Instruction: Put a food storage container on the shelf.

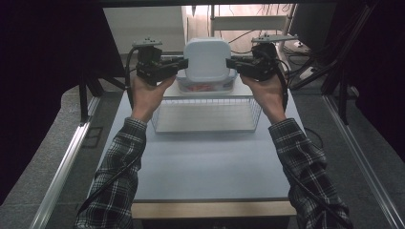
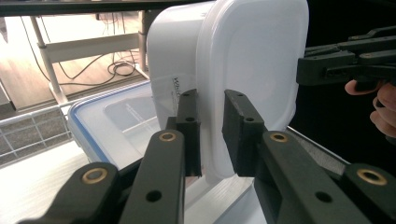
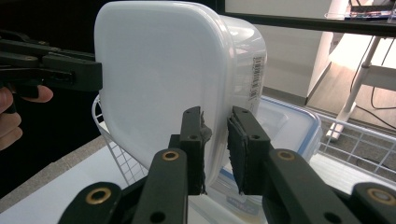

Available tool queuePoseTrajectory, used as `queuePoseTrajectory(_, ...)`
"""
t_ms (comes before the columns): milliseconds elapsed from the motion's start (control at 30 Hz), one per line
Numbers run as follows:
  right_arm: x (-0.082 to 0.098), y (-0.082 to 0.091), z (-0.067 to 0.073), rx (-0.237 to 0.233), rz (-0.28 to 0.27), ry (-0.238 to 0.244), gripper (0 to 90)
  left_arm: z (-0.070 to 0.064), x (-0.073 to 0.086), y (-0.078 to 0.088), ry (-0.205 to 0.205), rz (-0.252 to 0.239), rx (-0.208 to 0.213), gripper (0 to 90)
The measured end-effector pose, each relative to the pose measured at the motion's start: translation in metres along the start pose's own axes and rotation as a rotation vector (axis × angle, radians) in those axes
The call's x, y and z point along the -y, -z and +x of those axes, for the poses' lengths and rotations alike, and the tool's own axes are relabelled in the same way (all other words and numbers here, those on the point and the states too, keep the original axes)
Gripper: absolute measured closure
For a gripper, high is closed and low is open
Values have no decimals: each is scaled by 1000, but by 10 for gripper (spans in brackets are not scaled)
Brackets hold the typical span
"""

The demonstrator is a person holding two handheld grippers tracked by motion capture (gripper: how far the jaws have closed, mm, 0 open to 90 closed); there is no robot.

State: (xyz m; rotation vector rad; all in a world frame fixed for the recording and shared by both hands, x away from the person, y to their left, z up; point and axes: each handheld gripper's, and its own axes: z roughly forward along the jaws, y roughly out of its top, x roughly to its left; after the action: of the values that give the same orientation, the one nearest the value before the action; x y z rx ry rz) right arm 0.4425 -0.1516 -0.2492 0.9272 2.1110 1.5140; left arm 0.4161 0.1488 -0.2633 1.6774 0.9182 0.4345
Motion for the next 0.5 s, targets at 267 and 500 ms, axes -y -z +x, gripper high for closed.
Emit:
queuePoseTrajectory(267,-3,-6,-1,-7,-5,-17,695,0,-1,-6,-13,-25,-20,662)
queuePoseTrajectory(500,-6,-14,-3,5,0,-24,660,1,-2,-13,-19,-31,-51,601)
